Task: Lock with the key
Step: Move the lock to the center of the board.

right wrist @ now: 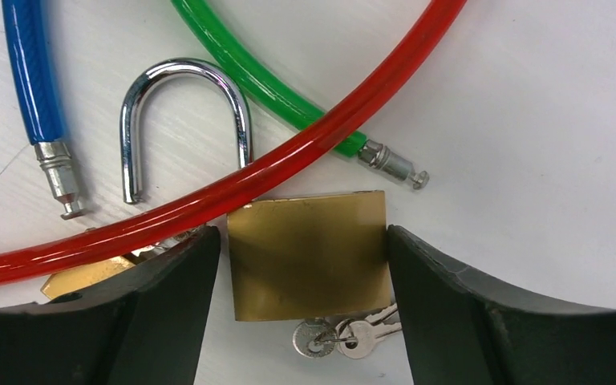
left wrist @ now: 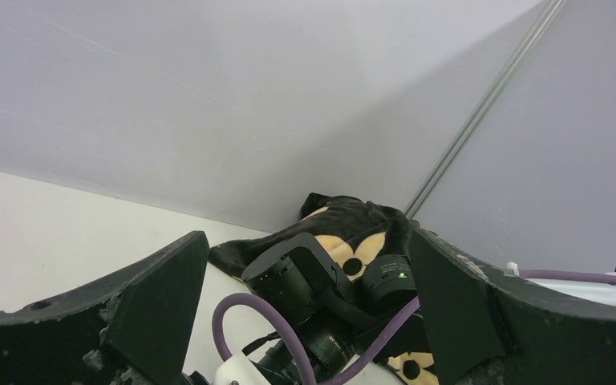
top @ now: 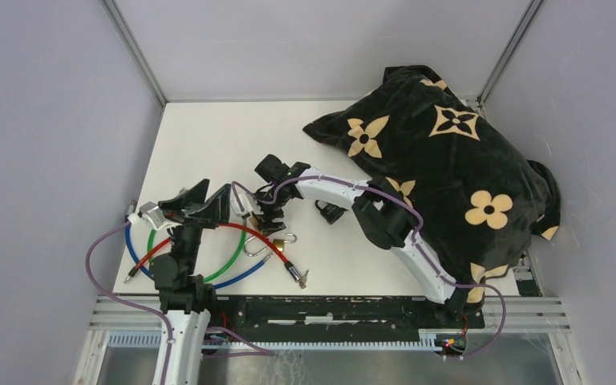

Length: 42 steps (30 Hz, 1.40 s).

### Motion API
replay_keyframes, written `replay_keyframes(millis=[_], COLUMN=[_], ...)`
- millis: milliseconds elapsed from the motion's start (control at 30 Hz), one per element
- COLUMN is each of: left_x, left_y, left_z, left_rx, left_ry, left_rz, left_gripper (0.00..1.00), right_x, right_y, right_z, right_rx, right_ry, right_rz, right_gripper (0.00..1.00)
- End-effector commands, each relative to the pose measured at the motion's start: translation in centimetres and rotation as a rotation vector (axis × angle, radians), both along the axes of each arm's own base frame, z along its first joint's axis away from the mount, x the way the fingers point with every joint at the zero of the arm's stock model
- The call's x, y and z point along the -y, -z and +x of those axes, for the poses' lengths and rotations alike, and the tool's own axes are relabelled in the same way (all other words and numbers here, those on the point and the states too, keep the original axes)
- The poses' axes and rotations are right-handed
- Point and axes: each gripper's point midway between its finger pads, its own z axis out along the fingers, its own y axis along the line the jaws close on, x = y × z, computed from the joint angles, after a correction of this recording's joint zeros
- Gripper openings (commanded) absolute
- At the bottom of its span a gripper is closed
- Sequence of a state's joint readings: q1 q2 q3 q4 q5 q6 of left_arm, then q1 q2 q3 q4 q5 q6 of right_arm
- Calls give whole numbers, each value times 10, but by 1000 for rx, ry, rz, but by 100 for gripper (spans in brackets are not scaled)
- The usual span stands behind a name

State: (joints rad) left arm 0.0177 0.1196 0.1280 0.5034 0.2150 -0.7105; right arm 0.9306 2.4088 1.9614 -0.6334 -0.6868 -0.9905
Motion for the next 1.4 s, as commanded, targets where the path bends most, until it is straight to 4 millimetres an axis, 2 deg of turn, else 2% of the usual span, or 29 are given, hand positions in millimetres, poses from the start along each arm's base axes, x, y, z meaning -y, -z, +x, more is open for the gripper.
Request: replay_keyframes(millis=[0,100,233,433,633,867,967,1167,1367], left_x=[0,1,1,2,3,5,6,7,6], left_y=[-17,-16,-16,-14,-14,-13,-13,-13,-12], left_z=[-7,-7,-8,-9,-10,-12,-12,-13,-13], left_rx=[44,43,46,46,47,50,49,49,49], left_ry=[10,14,18,21,26,34,40,46,42], left_rz=[-23,-20,-15,-11,-8,-3,-2,-1,0], left_gripper=[99,99,99,99,99,98,98,98,98], right_x=[26,50,91,158,192,207,212,205,197], right_y=[12,12,19,30,26,21,23,28,39], right_z=[5,5,8,-2,-11,-22,-13,7,23], right_rx=[14,-27,-76,-107,-132,-142,-93,-38,-10], right_ry=[47,91,220,490,774,898,922,932,926], right_rz=[-88,-138,-242,-320,-341,-356,-369,-382,-406], right_gripper=[76,70,62,61,63,70,75,81,77])
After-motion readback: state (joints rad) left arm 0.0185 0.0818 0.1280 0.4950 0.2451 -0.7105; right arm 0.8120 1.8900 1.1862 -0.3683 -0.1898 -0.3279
